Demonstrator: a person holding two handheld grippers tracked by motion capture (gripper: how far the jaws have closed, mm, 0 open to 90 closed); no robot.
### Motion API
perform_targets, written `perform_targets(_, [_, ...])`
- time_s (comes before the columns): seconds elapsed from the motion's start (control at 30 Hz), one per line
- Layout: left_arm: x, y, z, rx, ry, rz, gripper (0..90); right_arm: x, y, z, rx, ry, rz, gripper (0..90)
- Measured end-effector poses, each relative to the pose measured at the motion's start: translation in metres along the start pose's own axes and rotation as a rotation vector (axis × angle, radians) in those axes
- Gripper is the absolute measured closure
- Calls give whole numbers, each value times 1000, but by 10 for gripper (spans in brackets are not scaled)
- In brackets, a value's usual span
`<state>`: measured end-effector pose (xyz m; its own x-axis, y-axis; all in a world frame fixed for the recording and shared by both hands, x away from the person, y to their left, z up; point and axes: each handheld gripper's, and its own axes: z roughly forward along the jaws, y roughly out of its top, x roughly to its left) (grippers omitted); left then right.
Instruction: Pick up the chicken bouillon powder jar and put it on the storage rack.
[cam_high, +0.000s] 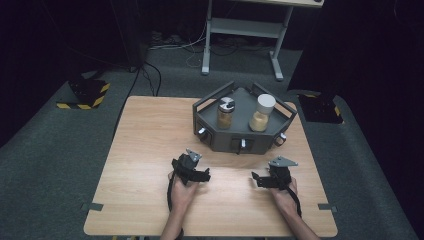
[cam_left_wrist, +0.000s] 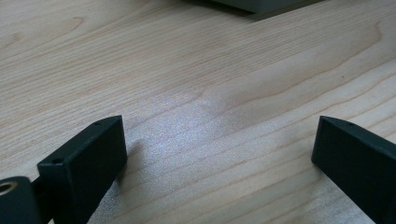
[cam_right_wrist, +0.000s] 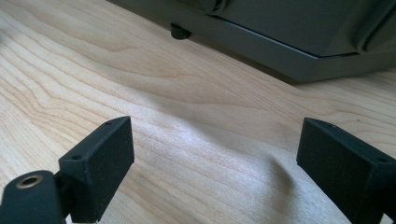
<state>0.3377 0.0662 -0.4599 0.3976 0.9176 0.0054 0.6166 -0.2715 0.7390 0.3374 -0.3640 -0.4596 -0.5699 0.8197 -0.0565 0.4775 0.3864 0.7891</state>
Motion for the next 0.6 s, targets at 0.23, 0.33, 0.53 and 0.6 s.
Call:
perform_targets(0.23, [0,0,0,0,0,-1,33,5,10,6,52,-15,-18,106])
perform_targets(0.33, [0,0,0,0,0,-1,33,5,10,6,52,-17,-16,106])
perform_targets(0.53, [0,0,0,0,1,-2,33,-3,13,8,68,12,17,99])
perform_targets(0.6, [0,0,0,-1,1,-2,34,-3,13,8,68,12,17,97])
